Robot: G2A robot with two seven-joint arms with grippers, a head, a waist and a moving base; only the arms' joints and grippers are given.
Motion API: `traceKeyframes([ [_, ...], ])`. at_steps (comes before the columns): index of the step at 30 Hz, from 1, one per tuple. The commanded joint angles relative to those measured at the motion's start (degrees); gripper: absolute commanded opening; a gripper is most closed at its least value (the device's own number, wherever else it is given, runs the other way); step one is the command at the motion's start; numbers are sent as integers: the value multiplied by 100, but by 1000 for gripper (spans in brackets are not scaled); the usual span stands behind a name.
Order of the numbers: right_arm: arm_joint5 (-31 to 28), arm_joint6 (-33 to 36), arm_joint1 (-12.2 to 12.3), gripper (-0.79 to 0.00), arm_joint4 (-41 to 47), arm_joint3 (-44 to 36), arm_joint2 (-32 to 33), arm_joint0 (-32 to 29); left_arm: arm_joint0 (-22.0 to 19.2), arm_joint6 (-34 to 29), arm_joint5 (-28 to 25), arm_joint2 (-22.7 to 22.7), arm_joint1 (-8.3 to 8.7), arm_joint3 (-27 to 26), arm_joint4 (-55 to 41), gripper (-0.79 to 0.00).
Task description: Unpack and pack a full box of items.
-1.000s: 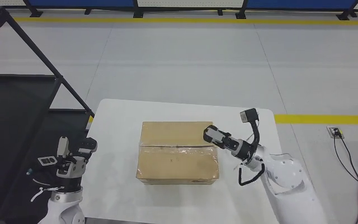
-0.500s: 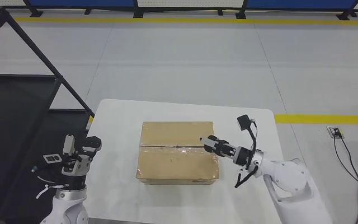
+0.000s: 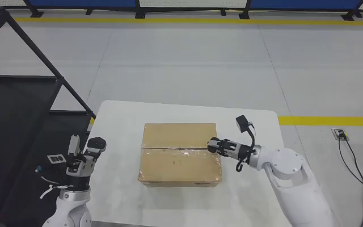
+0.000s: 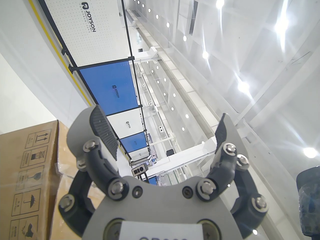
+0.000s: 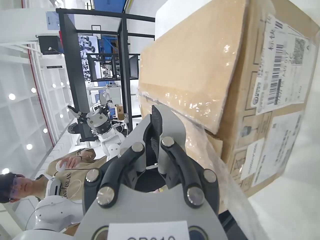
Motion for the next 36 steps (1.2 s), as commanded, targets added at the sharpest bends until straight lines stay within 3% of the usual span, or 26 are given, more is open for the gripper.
traceKeyframes([
  [1, 70, 74, 28, -785, -87, -11, 30, -41, -14, 2, 10, 23, 4, 1, 24, 0],
  [6, 370, 77, 96, -785, -305, -71, 115, -148, -55, 16, 28, 80, 14, 7, 78, 0],
  [18, 379, 71, 207, -785, -20, 113, 453, -376, -72, 54, 33, 111, 39, 7, 109, 0],
  [36, 290, 231, 182, -785, 160, 1170, -196, 196, -11, 158, -5, 161, 67, -42, 165, 0],
])
